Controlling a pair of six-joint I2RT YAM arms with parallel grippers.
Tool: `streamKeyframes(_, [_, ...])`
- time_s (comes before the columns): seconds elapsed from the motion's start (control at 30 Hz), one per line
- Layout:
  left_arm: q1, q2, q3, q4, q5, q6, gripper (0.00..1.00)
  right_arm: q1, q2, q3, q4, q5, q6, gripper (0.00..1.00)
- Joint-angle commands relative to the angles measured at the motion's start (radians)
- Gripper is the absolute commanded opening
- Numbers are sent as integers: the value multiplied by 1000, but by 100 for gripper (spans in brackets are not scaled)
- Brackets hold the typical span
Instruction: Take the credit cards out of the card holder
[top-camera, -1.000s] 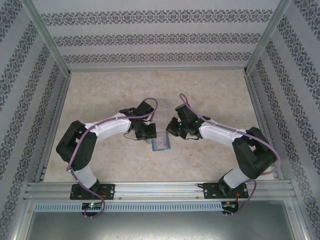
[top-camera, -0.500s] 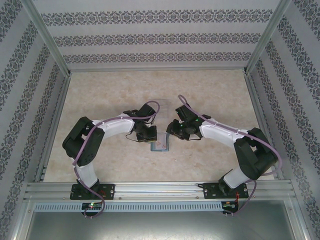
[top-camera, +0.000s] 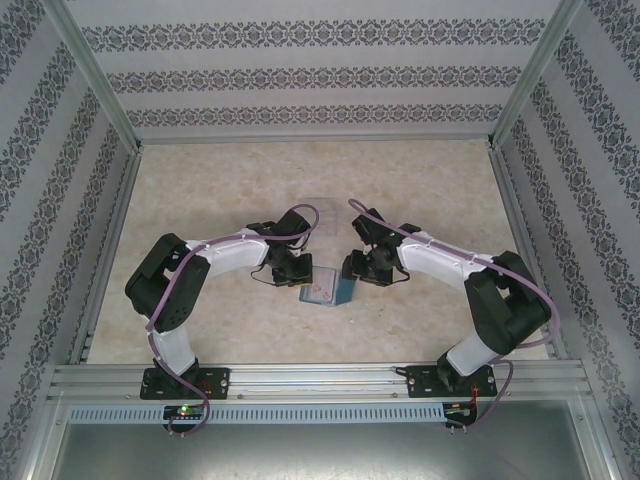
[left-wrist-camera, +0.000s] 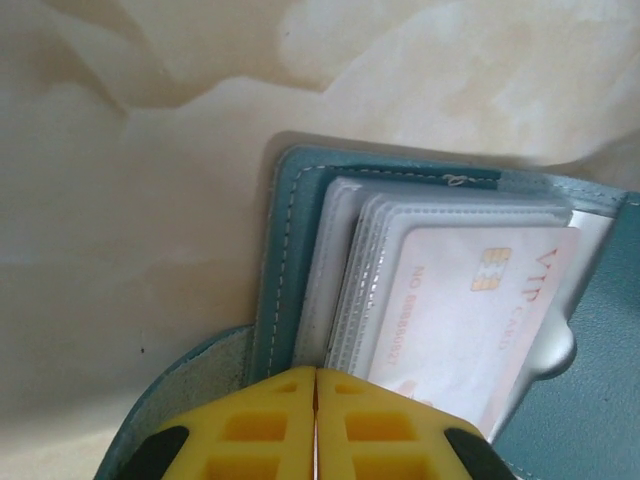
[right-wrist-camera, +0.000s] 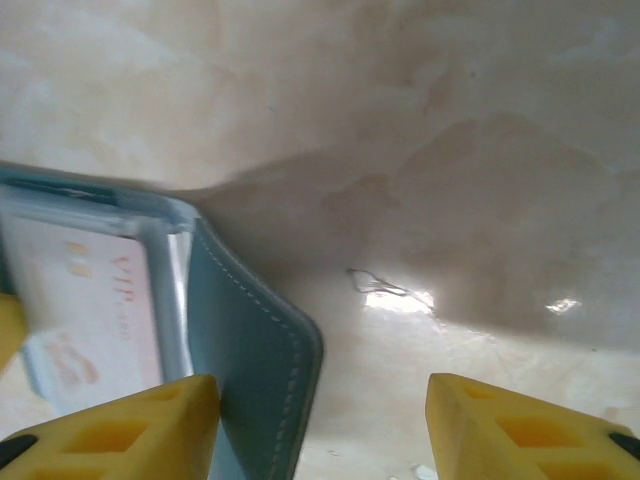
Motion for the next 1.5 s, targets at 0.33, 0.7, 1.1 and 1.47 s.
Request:
streamKeyframes(0.33, [1,-17,-35,15,-20,-28,9,86,105,90,-195,265,-185,81])
streamKeyframes(0.7, [42,-108,-91,18,-56,-42,9,135,203,164,-129,314,-221,82])
streamKeyframes(1.1, [52,-165,-83,-6,-58,-48,9,135,192,228,-101,272,-253,80])
streamKeyframes(1.47, [50,-153,-80,-6,-26,-53,10,126,130,161,-160,251,-178,69])
